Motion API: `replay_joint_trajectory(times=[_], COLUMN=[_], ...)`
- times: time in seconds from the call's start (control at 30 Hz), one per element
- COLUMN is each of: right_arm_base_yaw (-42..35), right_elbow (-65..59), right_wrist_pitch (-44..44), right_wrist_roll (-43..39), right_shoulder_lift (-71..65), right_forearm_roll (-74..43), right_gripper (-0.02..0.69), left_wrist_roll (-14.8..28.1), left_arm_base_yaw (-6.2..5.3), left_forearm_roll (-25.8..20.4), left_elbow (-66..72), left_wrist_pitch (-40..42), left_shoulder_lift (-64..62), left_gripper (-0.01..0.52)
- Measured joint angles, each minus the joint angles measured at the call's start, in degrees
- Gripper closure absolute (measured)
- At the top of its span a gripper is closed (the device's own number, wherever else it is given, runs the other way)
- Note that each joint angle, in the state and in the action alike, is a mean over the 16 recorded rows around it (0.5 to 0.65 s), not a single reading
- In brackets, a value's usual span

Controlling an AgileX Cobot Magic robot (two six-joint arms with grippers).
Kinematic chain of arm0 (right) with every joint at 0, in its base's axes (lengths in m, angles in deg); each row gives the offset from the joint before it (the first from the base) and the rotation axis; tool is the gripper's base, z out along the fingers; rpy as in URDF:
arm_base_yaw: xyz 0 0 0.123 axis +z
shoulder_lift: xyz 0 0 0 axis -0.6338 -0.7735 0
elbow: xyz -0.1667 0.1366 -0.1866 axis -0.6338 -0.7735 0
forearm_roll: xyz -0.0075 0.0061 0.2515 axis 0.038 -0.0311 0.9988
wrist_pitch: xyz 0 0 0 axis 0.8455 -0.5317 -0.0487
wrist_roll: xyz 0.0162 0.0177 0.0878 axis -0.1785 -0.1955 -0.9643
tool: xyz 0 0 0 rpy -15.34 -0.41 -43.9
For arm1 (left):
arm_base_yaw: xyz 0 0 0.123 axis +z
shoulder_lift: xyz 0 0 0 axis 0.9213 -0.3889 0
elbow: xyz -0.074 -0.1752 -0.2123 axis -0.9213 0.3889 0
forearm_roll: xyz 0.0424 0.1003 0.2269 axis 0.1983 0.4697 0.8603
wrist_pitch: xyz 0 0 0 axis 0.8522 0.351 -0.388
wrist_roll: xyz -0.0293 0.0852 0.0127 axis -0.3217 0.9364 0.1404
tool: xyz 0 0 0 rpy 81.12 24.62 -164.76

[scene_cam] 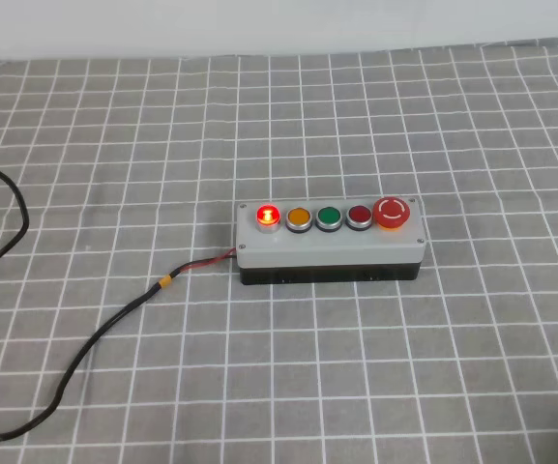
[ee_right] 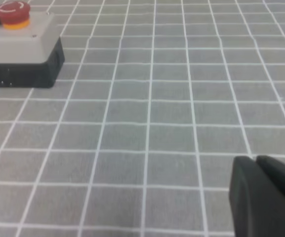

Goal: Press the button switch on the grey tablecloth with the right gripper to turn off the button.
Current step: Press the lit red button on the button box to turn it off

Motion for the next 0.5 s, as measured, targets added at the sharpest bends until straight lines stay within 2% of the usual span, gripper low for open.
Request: replay_joint_trajectory(times=[0.5], right_arm_base_yaw=[0.0], right_elbow=[0.0], right_wrist_pitch=[-3.17], right_wrist_roll=[0.0], right_shoulder_lift=[0.0], right_forearm_roll=[-0.07], right_gripper=[0.681], left_wrist_roll=[0.0], left_arm_base_yaw=[0.0], left_forearm_roll=[0.0], left_elbow=[0.0], left_wrist_pitch=[0.0], left_shoulder_lift=[0.0], left_gripper=[0.517])
